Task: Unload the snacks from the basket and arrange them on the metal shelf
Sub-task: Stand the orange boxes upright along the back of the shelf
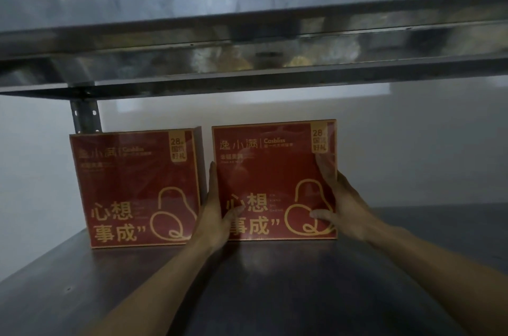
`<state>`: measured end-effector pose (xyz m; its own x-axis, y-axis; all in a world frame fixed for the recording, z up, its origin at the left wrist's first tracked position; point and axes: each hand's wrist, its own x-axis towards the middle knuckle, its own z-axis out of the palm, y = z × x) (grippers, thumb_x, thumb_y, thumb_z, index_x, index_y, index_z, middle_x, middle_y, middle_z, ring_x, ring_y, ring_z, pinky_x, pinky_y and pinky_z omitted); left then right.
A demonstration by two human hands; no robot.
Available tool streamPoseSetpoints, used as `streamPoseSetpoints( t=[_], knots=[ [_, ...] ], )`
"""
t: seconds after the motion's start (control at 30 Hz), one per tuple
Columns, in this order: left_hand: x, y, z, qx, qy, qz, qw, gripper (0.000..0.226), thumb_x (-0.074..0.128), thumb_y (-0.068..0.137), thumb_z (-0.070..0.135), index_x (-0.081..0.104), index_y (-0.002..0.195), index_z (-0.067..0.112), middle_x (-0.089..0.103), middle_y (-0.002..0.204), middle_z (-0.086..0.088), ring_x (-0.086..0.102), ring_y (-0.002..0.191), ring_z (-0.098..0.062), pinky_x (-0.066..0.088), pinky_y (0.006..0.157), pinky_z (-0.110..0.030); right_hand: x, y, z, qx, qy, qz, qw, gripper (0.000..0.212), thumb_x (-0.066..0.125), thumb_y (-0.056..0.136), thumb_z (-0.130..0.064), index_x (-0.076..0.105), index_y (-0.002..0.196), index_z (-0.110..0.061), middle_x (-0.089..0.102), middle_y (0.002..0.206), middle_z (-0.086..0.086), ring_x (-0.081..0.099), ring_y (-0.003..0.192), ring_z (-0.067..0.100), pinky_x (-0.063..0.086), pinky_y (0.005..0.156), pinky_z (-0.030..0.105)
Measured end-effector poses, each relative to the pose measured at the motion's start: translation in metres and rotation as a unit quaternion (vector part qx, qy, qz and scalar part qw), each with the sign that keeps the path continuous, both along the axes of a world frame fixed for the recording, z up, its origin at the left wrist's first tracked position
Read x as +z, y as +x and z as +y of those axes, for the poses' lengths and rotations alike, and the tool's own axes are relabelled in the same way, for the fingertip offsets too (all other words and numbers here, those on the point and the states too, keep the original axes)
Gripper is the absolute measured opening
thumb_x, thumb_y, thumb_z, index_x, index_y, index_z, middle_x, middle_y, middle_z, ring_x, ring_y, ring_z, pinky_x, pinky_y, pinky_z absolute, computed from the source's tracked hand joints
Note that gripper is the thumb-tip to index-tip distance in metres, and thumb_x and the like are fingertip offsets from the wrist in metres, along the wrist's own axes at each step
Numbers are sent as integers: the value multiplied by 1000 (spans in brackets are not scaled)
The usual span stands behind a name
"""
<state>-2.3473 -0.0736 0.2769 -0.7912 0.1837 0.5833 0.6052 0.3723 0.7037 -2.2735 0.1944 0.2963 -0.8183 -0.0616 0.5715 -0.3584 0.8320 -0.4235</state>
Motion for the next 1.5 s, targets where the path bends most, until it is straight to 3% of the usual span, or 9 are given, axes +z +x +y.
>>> streamPoseSetpoints(
  t=[0.17, 0.3, 0.43, 0.53, 0.63, 0.87, 1.1, 1.27, 1.5],
  knots=[
    [1, 11, 0, 7, -13, 2, 1000, 110, 68, 89, 10, -16, 148, 50, 36, 153, 2, 39, 137, -17, 33, 115, -44, -1, 12, 0, -1, 21, -19, 1000, 120, 76, 84, -31, -27, 136, -65, 6, 158, -9, 27, 142, 19, 39, 110, 37],
    [3, 22, -7, 0, -42, 16, 999, 108, 69, 85, 4, -5, 152, 45, 37, 152, 6, 36, 139, -13, 32, 116, -39, 6, 38, -3, -90, 58, -53, 993, 110, 68, 84, -52, -26, 141, -58, -11, 164, -4, 20, 148, 23, 42, 108, 43],
    [9, 46, -18, 18, -77, 48, 996, 84, 68, 87, 8, 20, 152, 30, 37, 151, 6, 33, 140, -13, 32, 116, -36, 12, 77, -16, -196, 139, 28, 970, 81, 53, 92, -55, 9, 156, -32, 20, 161, 10, 33, 143, 29, 40, 107, 43],
    [14, 72, -30, 68, -167, 60, 982, 58, 62, 93, 21, 39, 146, 20, 44, 146, -2, 41, 135, -22, 36, 112, -34, 18, 104, -39, -201, 227, 55, 951, 63, 55, 93, -49, 42, 146, -18, 52, 142, 13, 53, 126, 33, 44, 101, 41],
    [21, 104, -41, 104, -306, 98, 941, 46, 57, 94, 33, 50, 137, 20, 51, 141, -3, 46, 128, -25, 41, 105, -37, 25, 127, -70, -206, 301, -37, 930, 61, 42, 97, -57, 36, 148, -24, 50, 144, 3, 51, 127, 26, 41, 105, 36],
    [37, 184, -73, 165, -402, 85, 897, 40, 50, 92, 48, 57, 124, 25, 58, 128, 0, 51, 118, -27, 42, 96, -44, 28, 173, -132, -128, 303, -71, 942, 69, 39, 94, -65, 29, 150, -26, 44, 148, 3, 43, 133, 27, 38, 107, 42],
    [15, 280, -125, 273, -385, 66, 879, 48, 45, 90, 51, 51, 133, 29, 53, 137, 1, 49, 122, -26, 40, 97, -41, 10, 221, -199, -21, 260, -55, 964, 73, 41, 93, -66, 26, 152, -26, 39, 153, 5, 41, 136, 29, 39, 107, 43],
    [-14, 354, -196, 348, -389, 1, 853, 58, 43, 95, 52, 36, 147, 26, 39, 151, 1, 37, 136, -23, 32, 108, -42, -19, 259, -274, 68, 277, -56, 957, 77, 37, 95, -65, 15, 156, -26, 30, 158, 4, 36, 139, 27, 34, 108, 42],
    [-18, 458, -314, 456, -363, -33, 812, 56, 42, 95, 51, 37, 146, 27, 41, 149, 1, 39, 135, -23, 31, 107, -41, -23, 313, -407, 197, 252, -27, 947, 77, 39, 95, -64, 15, 156, -25, 29, 159, 4, 33, 142, 26, 32, 112, 42]
  ],
)
